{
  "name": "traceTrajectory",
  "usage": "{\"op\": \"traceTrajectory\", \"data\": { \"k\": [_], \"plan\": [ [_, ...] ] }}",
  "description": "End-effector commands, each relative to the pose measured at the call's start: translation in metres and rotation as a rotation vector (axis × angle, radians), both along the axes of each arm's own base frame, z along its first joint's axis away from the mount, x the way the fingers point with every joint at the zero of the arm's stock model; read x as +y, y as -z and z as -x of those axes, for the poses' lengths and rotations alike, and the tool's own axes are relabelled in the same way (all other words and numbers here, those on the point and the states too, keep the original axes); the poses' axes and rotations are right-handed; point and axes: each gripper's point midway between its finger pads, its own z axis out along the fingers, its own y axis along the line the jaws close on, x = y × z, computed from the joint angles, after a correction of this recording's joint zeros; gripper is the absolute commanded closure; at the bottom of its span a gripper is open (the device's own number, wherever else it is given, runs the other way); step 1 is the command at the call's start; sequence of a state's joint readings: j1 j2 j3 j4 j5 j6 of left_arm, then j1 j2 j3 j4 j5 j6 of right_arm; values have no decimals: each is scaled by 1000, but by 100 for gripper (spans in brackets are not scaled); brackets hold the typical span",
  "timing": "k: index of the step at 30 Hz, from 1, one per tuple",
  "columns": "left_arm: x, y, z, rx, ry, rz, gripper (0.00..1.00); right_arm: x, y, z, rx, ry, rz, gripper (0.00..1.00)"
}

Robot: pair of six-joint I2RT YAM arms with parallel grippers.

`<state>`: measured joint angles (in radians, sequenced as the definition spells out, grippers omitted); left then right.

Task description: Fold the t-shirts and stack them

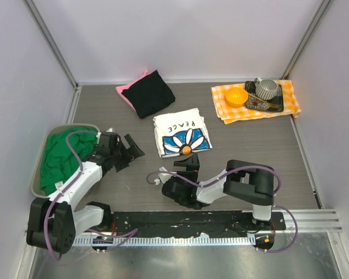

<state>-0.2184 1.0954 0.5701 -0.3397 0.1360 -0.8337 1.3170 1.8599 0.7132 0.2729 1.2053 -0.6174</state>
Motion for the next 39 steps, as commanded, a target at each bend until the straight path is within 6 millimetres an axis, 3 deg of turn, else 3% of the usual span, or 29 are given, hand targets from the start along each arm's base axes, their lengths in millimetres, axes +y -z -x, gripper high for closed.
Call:
{"op": "traceTrajectory", "data": {
  "k": [1,15,19,22,25,26,32,35,39],
  "plan": [
    [-5,-4,-14,-40,-8,44,0,28,5,-14,-20,-78,-107,1],
    [-13,13,-28,-3,-23,84,0,13,14,-84,157,32,-253,3],
    [-16,22,-32,19,-26,91,0,8,26,-98,185,57,-261,7],
    [-16,28,-33,33,-26,92,0,12,33,-101,211,58,-252,16],
    [-16,31,-33,39,-26,89,0,14,40,-101,242,62,-249,42],
    [-16,32,-34,42,-26,88,0,14,41,-102,248,66,-255,57],
    [-16,33,-38,40,-31,97,0,13,44,-103,262,77,-256,99],
    [-17,34,-38,44,-28,104,0,12,42,-102,263,81,-254,99],
    [-19,36,-36,51,-30,115,0,9,19,-97,265,93,-274,99]
  ]
}}
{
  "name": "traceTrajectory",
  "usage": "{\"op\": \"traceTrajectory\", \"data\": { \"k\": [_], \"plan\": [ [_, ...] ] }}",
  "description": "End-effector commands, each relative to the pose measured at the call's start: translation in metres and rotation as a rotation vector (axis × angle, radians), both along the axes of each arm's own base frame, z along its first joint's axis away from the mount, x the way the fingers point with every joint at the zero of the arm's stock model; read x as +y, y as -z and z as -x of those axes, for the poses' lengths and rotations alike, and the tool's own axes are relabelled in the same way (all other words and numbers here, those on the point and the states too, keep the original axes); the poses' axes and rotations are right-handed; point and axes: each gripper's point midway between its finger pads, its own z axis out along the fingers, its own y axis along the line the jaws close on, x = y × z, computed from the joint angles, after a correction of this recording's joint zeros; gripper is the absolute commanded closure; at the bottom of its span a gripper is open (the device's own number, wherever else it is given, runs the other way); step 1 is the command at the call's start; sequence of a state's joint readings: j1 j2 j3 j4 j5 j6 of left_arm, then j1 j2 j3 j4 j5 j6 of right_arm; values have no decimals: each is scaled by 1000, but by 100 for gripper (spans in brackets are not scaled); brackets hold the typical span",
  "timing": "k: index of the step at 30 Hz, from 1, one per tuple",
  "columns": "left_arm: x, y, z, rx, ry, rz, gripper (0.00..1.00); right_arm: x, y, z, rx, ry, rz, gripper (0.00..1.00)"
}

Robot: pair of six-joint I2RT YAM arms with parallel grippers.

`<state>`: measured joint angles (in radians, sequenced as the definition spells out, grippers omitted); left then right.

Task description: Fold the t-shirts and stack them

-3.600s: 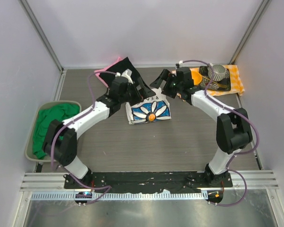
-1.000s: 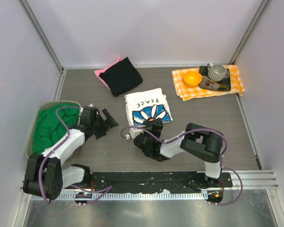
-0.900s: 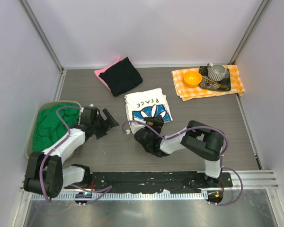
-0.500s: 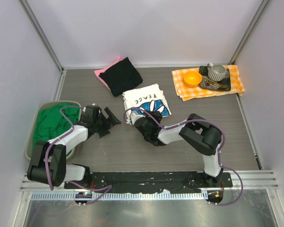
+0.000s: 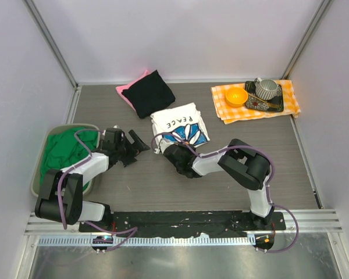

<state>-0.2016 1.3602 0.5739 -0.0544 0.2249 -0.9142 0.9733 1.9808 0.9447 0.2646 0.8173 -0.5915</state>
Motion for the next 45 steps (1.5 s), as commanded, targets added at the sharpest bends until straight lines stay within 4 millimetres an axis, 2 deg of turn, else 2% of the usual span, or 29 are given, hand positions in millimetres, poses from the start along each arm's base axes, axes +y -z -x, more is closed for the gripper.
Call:
{"op": "traceTrajectory", "data": {
  "k": [1,3,5,7,9,10,11,13,14,15,17,18,26,37,44,45],
  "plan": [
    [1,9,3,30,-12,7,0,0,-20,9,45,9,-60,99],
    [-4,9,5,27,-3,39,0,-1,-37,17,55,15,-118,99],
    [-9,11,7,26,4,74,0,-1,-44,25,67,15,-152,99],
    [-12,16,12,32,6,95,0,-1,-59,33,64,0,-170,99],
    [-25,8,9,-21,35,165,0,-2,-64,39,69,-5,-173,99],
    [-31,13,17,2,31,209,0,-1,-70,42,66,-10,-180,99],
    [-38,8,10,-40,39,254,0,-1,-72,43,65,-11,-177,99],
    [-48,12,21,-31,59,323,0,-3,-75,49,66,-12,-163,99],
    [-52,14,22,-11,36,361,0,-2,-75,51,68,-14,-159,99],
    [-56,6,17,-63,46,389,0,-4,-76,53,71,-12,-154,99],
    [-60,13,24,-40,37,417,0,-2,-78,57,69,-19,-157,99],
    [-63,8,21,-65,39,436,0,-2,-78,58,73,-20,-158,99],
    [-59,9,22,-80,-30,485,0,1,-78,64,78,-26,-162,99],
    [-67,12,3,-86,-26,507,0,11,-100,77,57,-58,-211,99],
    [-73,32,0,-51,-39,535,0,19,-108,90,43,-79,-220,99],
    [-75,28,-3,-75,-32,549,0,20,-107,91,43,-79,-222,99]
  ]
}}
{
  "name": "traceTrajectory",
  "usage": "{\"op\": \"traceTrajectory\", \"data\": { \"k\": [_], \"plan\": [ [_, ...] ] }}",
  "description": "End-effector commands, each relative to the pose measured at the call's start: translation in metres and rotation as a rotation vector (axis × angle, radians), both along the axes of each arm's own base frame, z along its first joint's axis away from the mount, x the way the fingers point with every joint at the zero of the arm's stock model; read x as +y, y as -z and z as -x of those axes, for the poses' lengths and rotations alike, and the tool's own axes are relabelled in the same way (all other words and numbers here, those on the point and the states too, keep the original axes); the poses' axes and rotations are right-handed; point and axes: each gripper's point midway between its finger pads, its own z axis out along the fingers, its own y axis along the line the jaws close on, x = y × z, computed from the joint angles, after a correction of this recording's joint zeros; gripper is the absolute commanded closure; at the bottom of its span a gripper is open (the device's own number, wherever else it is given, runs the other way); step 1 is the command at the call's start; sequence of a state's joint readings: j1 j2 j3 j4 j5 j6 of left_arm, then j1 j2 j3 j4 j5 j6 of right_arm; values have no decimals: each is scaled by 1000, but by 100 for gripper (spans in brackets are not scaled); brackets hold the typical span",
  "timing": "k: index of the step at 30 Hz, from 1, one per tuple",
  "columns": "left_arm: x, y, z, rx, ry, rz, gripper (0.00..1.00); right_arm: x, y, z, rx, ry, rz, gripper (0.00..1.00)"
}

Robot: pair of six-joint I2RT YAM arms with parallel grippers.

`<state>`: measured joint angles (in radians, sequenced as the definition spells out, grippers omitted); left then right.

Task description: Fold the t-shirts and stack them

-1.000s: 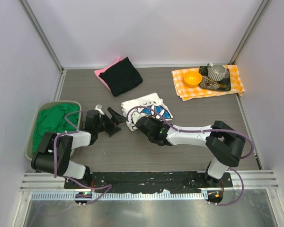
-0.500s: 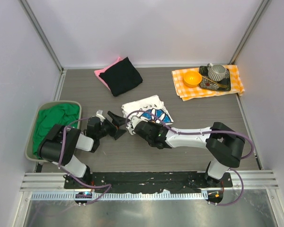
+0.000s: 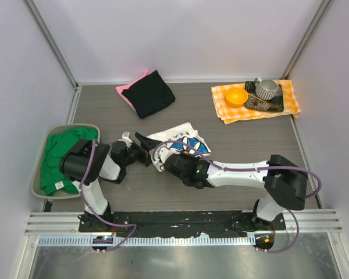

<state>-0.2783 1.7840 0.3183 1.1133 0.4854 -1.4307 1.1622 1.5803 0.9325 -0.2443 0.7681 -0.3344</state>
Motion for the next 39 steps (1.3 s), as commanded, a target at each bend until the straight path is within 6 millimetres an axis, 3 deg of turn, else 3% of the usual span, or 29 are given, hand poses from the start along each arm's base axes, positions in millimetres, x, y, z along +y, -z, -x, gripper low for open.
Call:
{"op": "traceTrajectory", "data": {
  "k": [1,15,20,25,28,29,31,32,34,35,39],
  "plan": [
    [3,38,9,93,-17,-41,0,12,-30,3,-57,16,-96,99],
    [-13,43,18,89,62,2,4,24,-33,13,-69,-9,-90,99],
    [-17,43,22,91,92,8,38,23,-34,13,-73,-10,-87,99],
    [-21,45,26,95,114,13,51,24,-34,15,-69,-13,-93,99],
    [-25,42,22,85,126,26,75,24,-30,18,-57,-16,-90,99],
    [-27,38,19,77,127,34,95,22,-28,20,-54,-14,-85,99],
    [-30,35,16,81,136,44,100,19,-26,21,-53,0,-81,99],
    [-32,31,10,68,142,47,100,16,-25,22,-49,17,-87,75],
    [-35,32,7,83,159,26,100,8,-28,21,-70,50,-87,8],
    [-39,27,-1,71,167,25,100,6,-30,22,-72,67,-106,1],
    [-47,15,-19,54,205,-30,100,-18,-48,18,-161,201,-175,0]
  ]
}}
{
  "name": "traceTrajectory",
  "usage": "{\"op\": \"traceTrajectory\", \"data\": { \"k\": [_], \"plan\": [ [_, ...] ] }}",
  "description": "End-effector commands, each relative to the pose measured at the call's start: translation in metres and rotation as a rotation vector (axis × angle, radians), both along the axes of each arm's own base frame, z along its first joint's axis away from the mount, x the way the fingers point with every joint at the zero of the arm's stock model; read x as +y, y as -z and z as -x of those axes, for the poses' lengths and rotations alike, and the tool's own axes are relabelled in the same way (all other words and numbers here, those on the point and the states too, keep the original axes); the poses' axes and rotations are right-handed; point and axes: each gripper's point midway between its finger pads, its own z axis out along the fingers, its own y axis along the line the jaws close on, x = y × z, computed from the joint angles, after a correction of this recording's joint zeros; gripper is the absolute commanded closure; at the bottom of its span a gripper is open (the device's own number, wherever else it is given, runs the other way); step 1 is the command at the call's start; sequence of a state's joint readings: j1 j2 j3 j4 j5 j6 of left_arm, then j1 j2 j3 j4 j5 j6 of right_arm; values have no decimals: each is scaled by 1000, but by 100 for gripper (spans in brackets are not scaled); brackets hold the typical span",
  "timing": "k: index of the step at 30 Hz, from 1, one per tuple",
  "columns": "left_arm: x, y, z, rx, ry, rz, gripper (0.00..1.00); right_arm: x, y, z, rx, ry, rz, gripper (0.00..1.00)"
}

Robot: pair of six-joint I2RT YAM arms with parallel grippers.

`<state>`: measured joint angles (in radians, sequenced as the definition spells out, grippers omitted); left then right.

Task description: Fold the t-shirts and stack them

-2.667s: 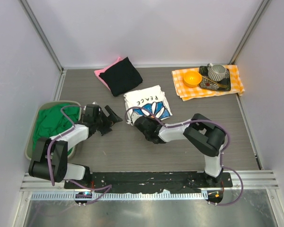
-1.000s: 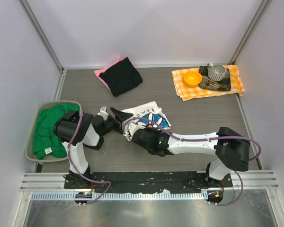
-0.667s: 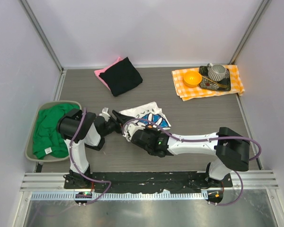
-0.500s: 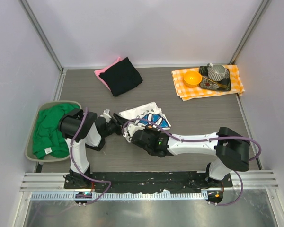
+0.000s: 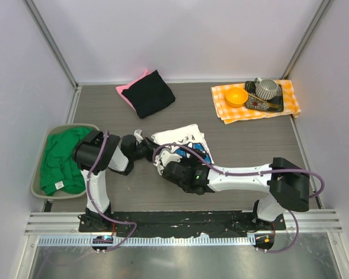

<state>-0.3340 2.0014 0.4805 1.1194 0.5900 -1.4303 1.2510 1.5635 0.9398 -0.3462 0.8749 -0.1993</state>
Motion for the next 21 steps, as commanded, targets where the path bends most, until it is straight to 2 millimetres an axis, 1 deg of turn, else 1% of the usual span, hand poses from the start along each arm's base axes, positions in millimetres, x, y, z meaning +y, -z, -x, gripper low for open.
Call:
{"op": "traceTrajectory", "data": {
  "k": [1,2,3,4,5,6,7,8,9,10,12,13,14,15,17,18,20,21],
  "plan": [
    [-14,-25,-25,-66,73,-67,100,-27,-52,-6,-175,199,-164,0],
    [-14,-19,-26,-19,84,-101,100,-32,-56,-6,-195,235,-186,0],
    [-15,-22,-31,-21,96,-119,100,-35,-63,-6,-218,295,-261,0],
    [-21,-38,-47,-88,113,-133,100,-43,-65,-4,-219,320,-260,1],
    [-23,-43,-54,-95,120,-147,100,-47,-67,-3,-226,342,-280,0],
    [-23,-39,-55,-56,134,-175,100,-46,-68,-2,-232,392,-366,0],
    [-30,-60,-74,-115,141,-171,100,-53,-68,1,-226,409,-359,1],
    [-31,-58,-80,-116,154,-191,100,-54,-67,2,-216,420,-383,0],
    [-32,-57,-84,-91,158,-205,100,-53,-65,3,-210,446,-433,0],
    [-38,-76,-102,-137,156,-199,100,-55,-63,4,-197,453,-432,0],
    [-40,-71,-112,-111,172,-238,100,-55,-55,7,-165,470,-455,0],
    [-46,-93,-130,-166,169,-232,100,-55,-52,8,-157,485,-477,0],
    [-47,-87,-138,-166,175,-249,100,-58,-48,9,-155,495,-486,0],
    [-51,-105,-150,-188,178,-255,100,-58,-46,10,-150,503,-498,0],
    [-54,-111,-166,-214,178,-283,100,-59,-38,13,-136,519,-517,0],
    [-59,-119,-182,-233,177,-285,100,-59,-36,14,-125,524,-528,0],
    [-60,-119,-193,-223,179,-305,100,-57,-31,16,-99,525,-543,0],
    [-65,-123,-208,-256,181,-308,100,-56,-29,17,-85,523,-552,0]
  ]
}}
